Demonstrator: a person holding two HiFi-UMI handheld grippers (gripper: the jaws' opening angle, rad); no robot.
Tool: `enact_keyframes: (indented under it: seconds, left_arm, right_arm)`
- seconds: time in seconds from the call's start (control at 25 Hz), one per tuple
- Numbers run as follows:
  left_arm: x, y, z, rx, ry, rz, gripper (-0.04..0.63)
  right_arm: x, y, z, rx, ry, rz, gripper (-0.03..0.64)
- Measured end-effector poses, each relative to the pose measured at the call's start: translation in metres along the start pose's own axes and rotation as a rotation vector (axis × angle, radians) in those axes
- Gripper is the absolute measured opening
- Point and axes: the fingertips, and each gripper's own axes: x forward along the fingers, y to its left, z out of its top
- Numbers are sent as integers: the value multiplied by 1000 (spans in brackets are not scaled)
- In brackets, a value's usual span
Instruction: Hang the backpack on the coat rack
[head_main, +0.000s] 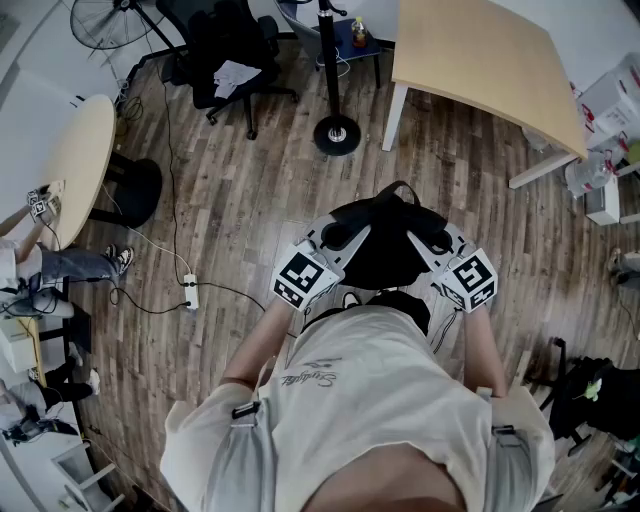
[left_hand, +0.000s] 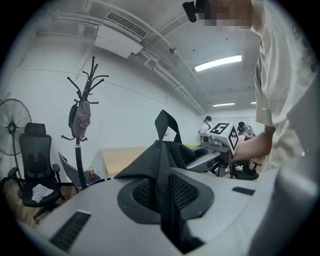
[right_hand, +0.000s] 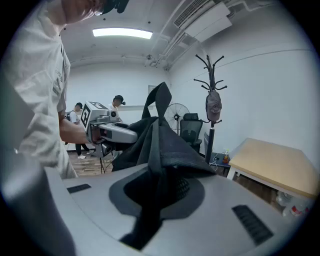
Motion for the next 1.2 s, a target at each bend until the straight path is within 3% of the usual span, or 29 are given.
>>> enact_keyframes:
  seconds: [0.36,0.56,0.84,1.2]
  left_arm:
    - [7,-10,-8,-21,0,9,43]
    - [32,2,-5,-33,7,14,43]
    - [89,44,0,-55,21,51,43]
    - [165,105,38,-39,-20,180,44]
  right_arm:
    - [-4,0,-17,30,8,36,28]
    - [1,-27,-22,44,10,35,28]
    - [23,-99,-24,-3,40,95,28]
    - [48,-207,4,-87,9,150,28]
